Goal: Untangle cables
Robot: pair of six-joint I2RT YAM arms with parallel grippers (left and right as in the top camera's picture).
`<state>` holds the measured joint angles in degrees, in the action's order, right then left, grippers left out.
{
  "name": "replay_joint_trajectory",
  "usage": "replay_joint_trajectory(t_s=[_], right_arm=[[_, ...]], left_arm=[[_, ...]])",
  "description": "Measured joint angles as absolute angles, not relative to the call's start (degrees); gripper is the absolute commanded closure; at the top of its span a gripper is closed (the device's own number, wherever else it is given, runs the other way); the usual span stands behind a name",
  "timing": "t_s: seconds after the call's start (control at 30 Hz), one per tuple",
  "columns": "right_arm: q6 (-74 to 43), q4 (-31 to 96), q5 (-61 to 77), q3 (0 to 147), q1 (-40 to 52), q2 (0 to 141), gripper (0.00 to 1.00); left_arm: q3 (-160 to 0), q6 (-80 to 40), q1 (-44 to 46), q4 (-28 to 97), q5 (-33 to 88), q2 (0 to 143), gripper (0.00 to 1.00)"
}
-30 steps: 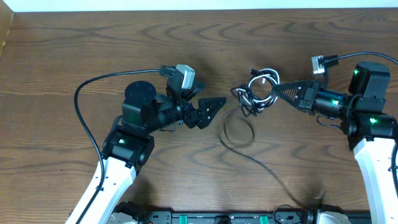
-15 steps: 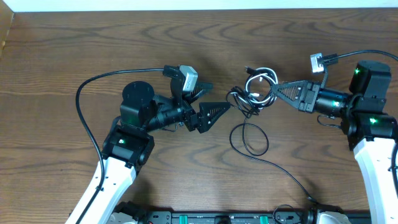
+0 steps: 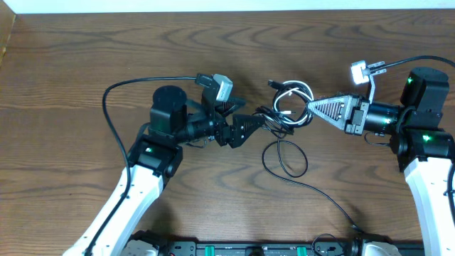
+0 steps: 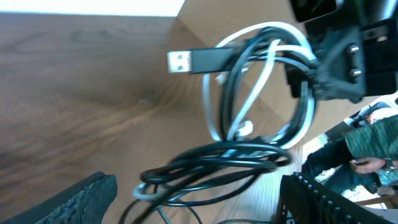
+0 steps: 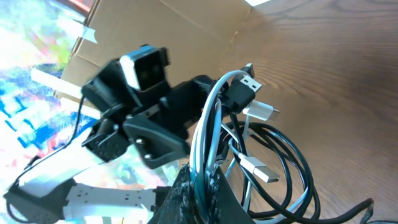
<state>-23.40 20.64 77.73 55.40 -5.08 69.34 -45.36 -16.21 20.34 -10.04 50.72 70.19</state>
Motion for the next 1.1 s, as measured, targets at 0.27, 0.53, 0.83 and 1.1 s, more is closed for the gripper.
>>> replay_joint_trajectory(t_s=[0.27,0.53,0.83,1.1], right_arm=[[-23.70,20.23,78.46,55.40,-5.08,69.32,0.99],[-29.23,18.24,78.74,55.40,-5.08,69.34,0.99],[-33.76,18.13,78.87,55.40,-5.08,69.34,0.99],[-36.58,18.15,79.53,55.40,-5.08,69.34,0.99]], left_arm=[[-45.36,-10.20,21.50,-9.54,52.51,72.55,0.12],[-45.36,1.21,25.19,-9.06,53.89,72.55,0.28],[-45.36,6.79,25.63,-7.31,53.63,72.55,0.34],[-45.36,8.27,25.67,-4.21,46.98,72.55,0.28]])
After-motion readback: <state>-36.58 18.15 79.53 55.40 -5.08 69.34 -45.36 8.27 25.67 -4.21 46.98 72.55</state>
